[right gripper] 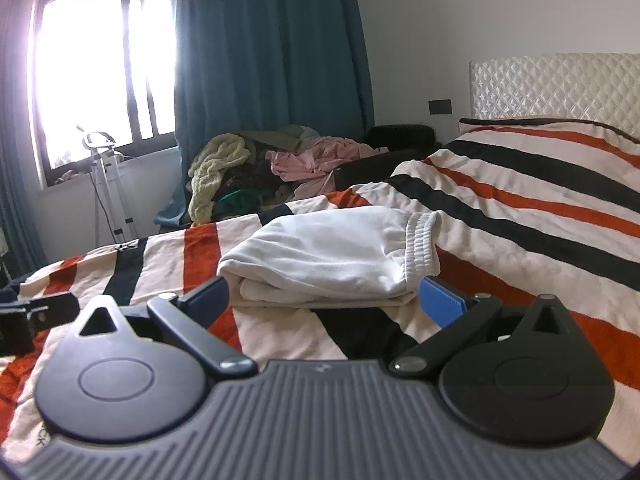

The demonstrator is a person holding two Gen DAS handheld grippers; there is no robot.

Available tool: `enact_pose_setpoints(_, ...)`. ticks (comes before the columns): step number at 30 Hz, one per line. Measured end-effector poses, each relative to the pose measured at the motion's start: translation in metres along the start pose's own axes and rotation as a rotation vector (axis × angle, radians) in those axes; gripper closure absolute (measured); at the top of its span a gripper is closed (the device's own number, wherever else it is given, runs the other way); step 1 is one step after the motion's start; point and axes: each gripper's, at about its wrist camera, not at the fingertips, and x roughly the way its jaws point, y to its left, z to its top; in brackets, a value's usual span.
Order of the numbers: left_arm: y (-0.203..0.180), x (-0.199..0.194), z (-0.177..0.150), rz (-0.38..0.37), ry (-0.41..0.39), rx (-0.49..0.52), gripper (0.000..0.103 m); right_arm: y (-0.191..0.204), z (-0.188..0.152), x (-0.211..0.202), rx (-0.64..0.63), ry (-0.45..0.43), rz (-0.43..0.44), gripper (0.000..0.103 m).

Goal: Fold clothes

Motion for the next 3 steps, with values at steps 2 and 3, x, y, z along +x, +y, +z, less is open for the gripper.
enact_pose_setpoints(2,-0.0009,0.0003,-0.0005,0.002,0.001,0.002,0.000,-0.0008,0.0001,0.0002,0.006,0.000,-0.001,0.000)
enact_pose_setpoints(3,-0.0010,0.0000,-0.0008,0.001,0.001,0.003,0.000,0.0000,0.0000,0.0003,0.004,0.001,-0.002,0.000)
